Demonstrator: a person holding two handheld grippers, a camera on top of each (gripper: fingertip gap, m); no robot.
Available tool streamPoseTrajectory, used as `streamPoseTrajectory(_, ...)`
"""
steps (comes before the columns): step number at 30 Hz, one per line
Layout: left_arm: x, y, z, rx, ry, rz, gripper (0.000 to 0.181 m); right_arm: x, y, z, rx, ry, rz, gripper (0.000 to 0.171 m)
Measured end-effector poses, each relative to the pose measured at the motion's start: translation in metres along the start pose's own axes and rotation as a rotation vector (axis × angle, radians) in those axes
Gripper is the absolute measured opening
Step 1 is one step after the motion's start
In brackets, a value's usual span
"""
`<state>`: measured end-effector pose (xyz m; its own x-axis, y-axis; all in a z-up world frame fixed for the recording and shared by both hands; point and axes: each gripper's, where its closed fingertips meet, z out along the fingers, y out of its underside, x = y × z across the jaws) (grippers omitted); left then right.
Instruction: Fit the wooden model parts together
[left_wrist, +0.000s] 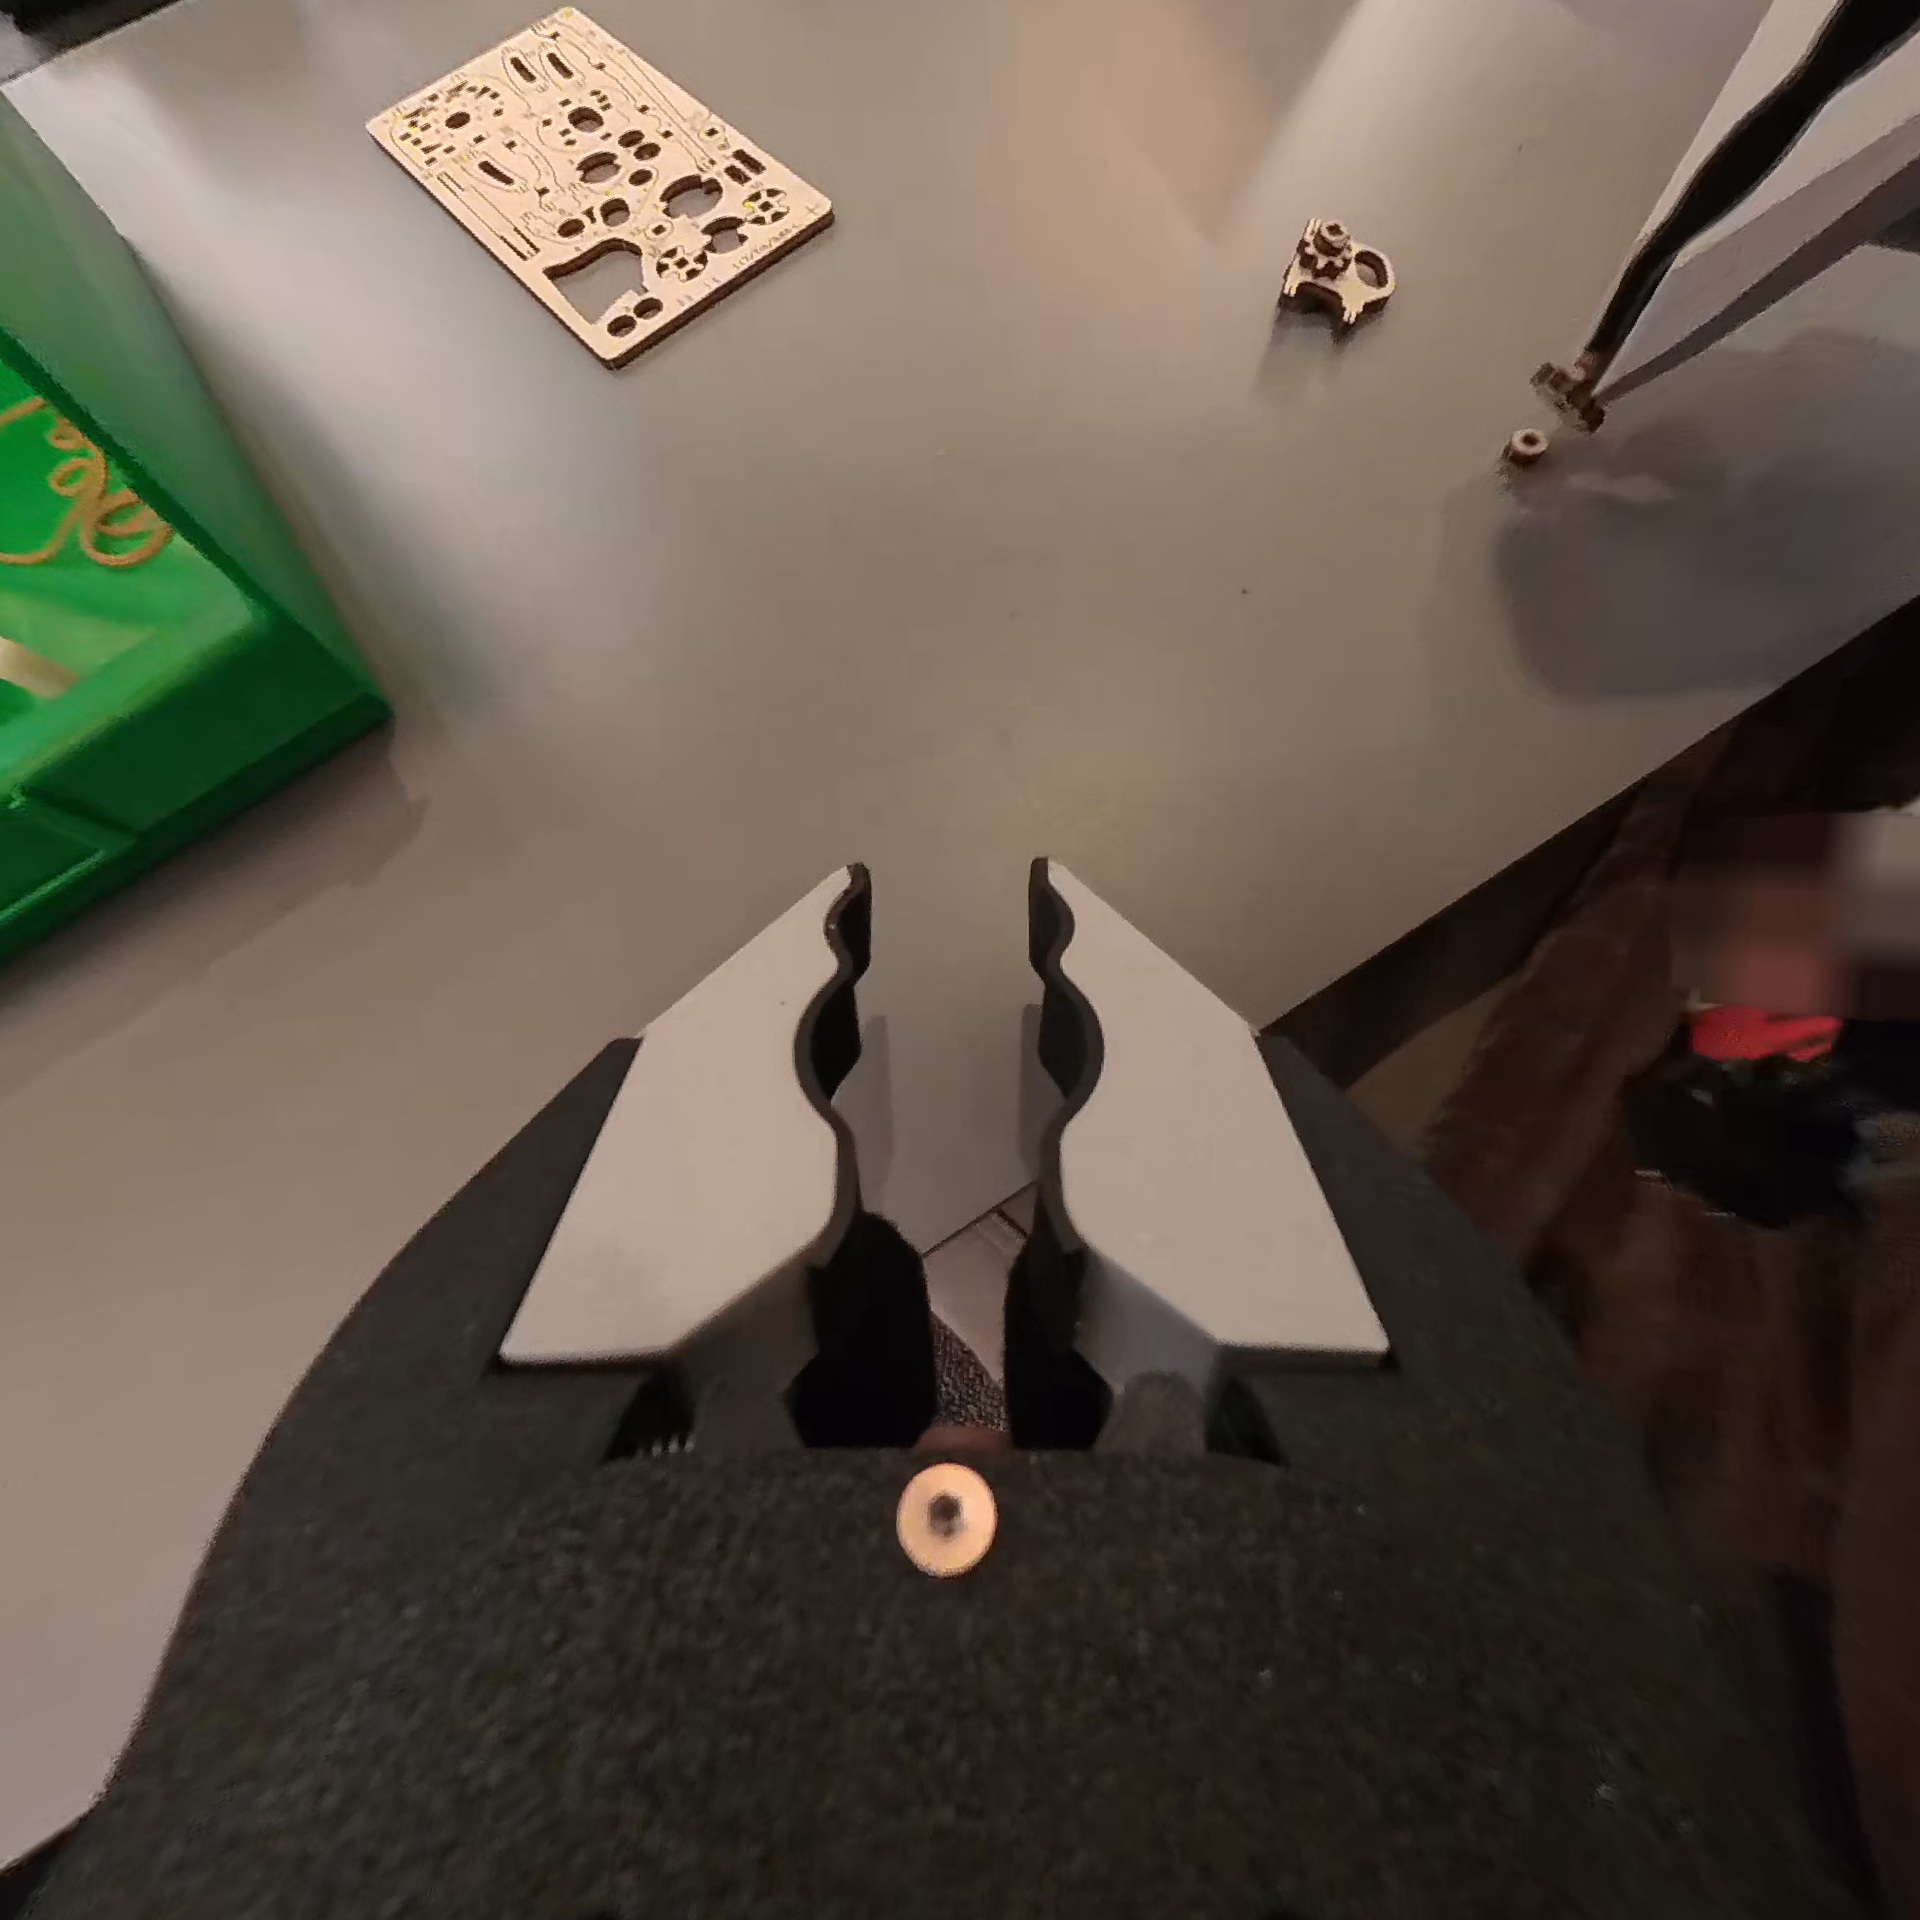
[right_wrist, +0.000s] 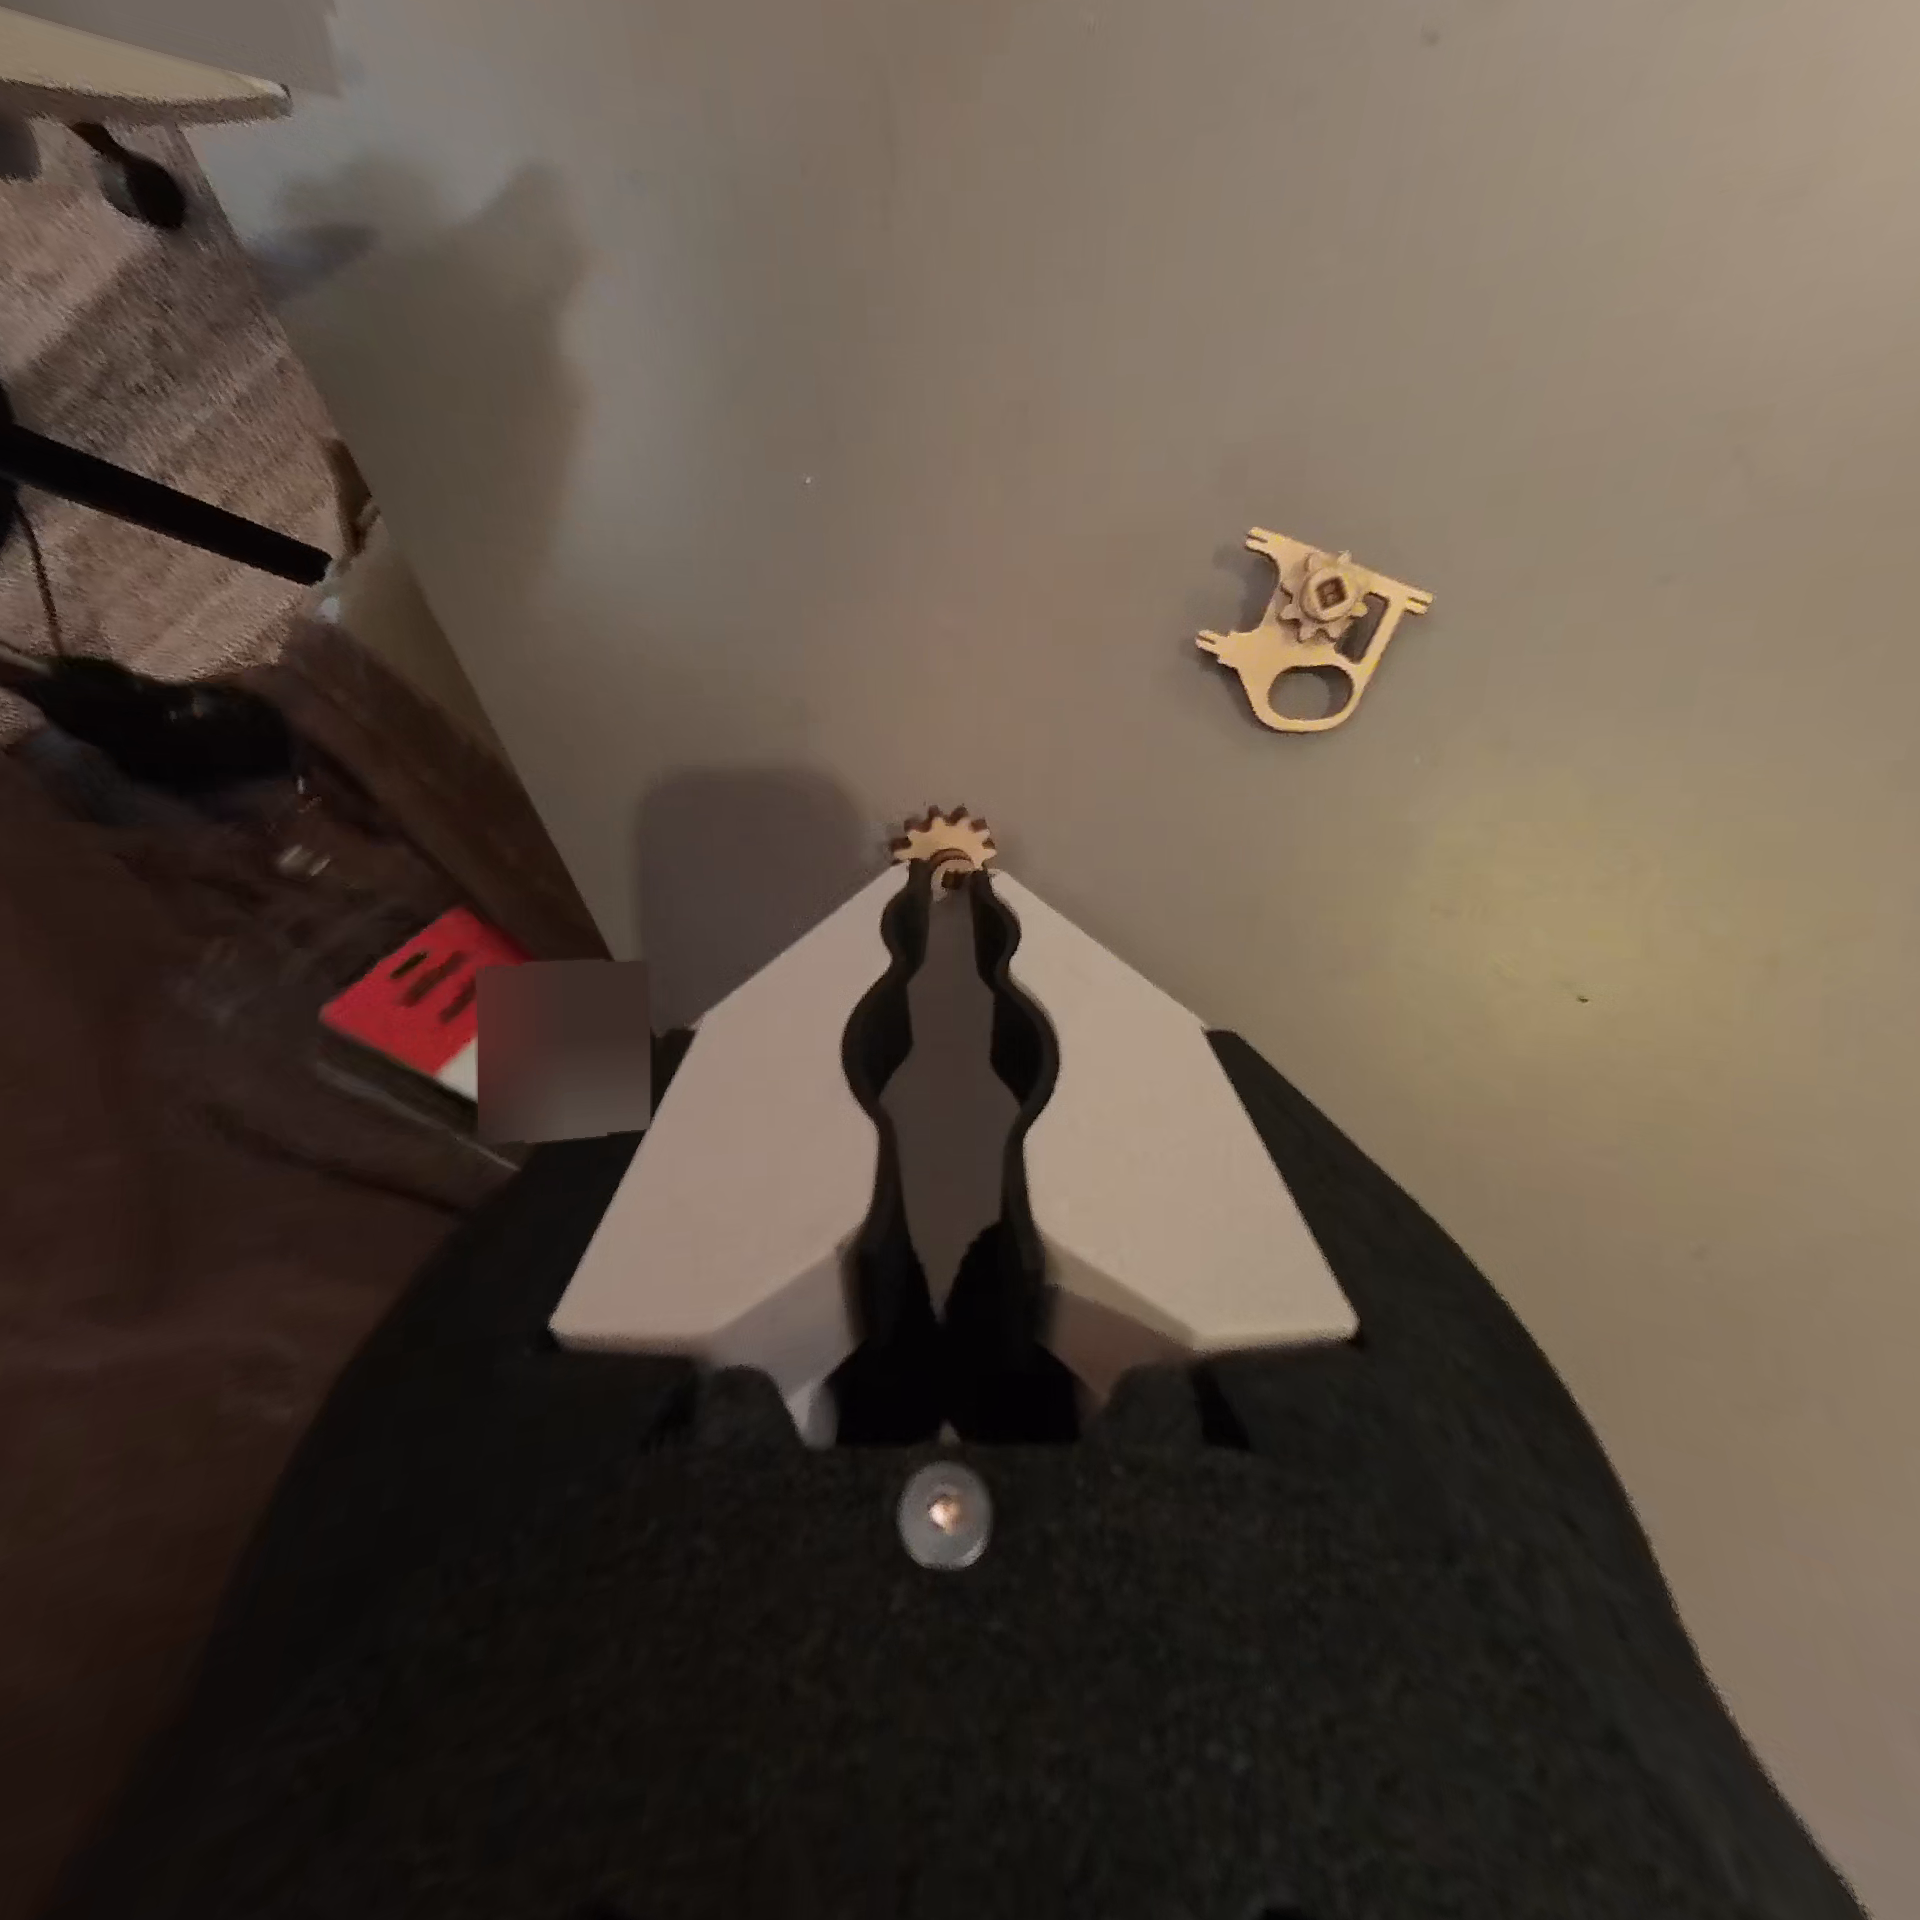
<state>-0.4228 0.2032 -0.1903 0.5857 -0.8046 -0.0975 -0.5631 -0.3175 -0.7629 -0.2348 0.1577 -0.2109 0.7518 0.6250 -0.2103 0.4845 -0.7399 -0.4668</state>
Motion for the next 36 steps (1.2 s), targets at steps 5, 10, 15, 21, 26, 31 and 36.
streamPoseTrajectory(5,0.002,0.005,0.001,-0.023,-0.009,0.033,0.029,0.004,0.002,0.002,-0.07,0.046,-0.052,0.008)
streamPoseTrajectory(10,0.001,0.007,0.002,-0.032,-0.009,0.031,0.029,0.002,0.0,0.004,-0.13,0.073,-0.117,0.008)
streamPoseTrajectory(15,0.001,0.008,0.001,-0.03,-0.005,0.029,0.029,-0.001,0.001,0.006,-0.163,0.093,-0.18,0.008)
streamPoseTrajectory(21,0.003,0.008,0.001,-0.032,0.003,0.032,0.029,0.001,0.001,0.005,-0.188,0.119,-0.159,0.008)
streamPoseTrajectory(26,0.004,0.009,0.001,-0.035,0.005,0.041,0.029,0.001,0.002,0.006,-0.267,0.15,-0.219,0.008)
streamPoseTrajectory(31,0.004,0.011,0.001,-0.037,0.006,0.042,0.029,-0.001,0.001,0.007,-0.318,0.17,-0.293,0.008)
streamPoseTrajectory(36,0.004,0.01,0.0,-0.031,0.011,0.036,0.029,-0.002,0.001,0.007,-0.394,0.192,-0.372,0.008)
